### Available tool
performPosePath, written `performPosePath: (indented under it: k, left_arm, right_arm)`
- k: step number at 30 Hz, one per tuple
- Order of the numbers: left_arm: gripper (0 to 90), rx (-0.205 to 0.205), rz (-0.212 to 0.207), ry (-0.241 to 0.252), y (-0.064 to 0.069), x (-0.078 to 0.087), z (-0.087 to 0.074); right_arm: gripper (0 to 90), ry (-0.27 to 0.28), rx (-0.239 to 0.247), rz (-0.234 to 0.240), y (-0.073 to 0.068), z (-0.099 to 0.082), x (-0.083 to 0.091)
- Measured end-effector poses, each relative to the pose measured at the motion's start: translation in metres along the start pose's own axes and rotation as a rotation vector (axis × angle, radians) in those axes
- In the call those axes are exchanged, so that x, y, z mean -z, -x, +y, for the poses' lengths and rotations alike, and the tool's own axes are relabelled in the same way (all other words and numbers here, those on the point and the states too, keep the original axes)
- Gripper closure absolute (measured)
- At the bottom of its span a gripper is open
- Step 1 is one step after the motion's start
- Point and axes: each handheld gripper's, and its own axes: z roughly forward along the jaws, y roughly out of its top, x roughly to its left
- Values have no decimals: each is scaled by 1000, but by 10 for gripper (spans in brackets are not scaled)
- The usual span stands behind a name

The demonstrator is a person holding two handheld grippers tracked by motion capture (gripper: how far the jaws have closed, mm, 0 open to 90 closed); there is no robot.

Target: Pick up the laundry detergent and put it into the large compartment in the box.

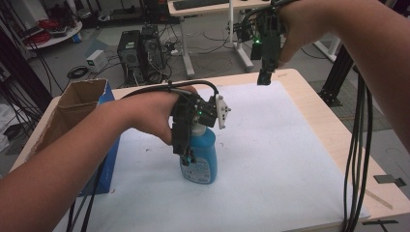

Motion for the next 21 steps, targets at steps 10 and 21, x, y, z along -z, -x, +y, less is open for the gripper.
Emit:
performPosePath:
  k: [10, 21]
  left_arm:
    - [187, -23, 2, -21, 1, 0, 3]
    - [246, -24, 1, -32, 1, 0, 3]
  right_arm:
    - [34, -2, -5, -1, 0, -2, 0]
    - [34, -5, -5, 1, 0, 0, -1]
